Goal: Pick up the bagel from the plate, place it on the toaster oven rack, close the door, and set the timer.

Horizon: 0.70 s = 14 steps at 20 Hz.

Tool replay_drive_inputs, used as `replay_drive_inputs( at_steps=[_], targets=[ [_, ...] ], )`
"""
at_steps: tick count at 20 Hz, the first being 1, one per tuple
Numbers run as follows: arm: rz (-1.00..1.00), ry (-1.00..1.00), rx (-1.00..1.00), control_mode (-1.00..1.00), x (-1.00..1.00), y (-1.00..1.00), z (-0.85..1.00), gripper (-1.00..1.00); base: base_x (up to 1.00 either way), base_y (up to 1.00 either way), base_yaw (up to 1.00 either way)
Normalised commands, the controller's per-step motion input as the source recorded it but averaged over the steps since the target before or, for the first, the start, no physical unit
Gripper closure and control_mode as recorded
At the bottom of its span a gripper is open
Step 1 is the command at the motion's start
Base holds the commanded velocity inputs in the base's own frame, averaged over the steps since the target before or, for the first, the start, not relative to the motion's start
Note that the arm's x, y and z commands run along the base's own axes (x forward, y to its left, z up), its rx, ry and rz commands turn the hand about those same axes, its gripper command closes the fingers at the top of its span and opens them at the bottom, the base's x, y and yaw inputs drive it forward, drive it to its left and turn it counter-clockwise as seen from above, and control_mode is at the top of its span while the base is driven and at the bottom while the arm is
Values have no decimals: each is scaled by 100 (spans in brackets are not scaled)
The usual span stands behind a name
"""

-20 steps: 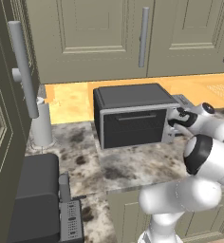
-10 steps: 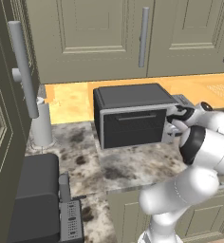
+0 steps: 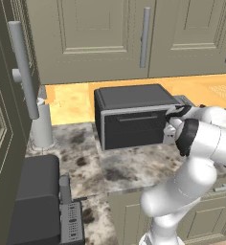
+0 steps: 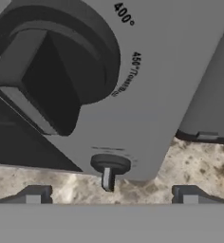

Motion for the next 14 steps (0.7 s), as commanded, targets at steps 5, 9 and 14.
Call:
replay_drive_inputs(
  at_steps=[5, 9, 14],
  targets=[
    [0, 0, 1, -100, 32, -12, 0, -100, 0, 0, 0],
    [0, 0, 0, -100, 26, -18, -4, -100, 0, 0, 0],
    [0, 0, 0, -100, 16, -20, -21, -100, 0, 0, 0]
  ],
)
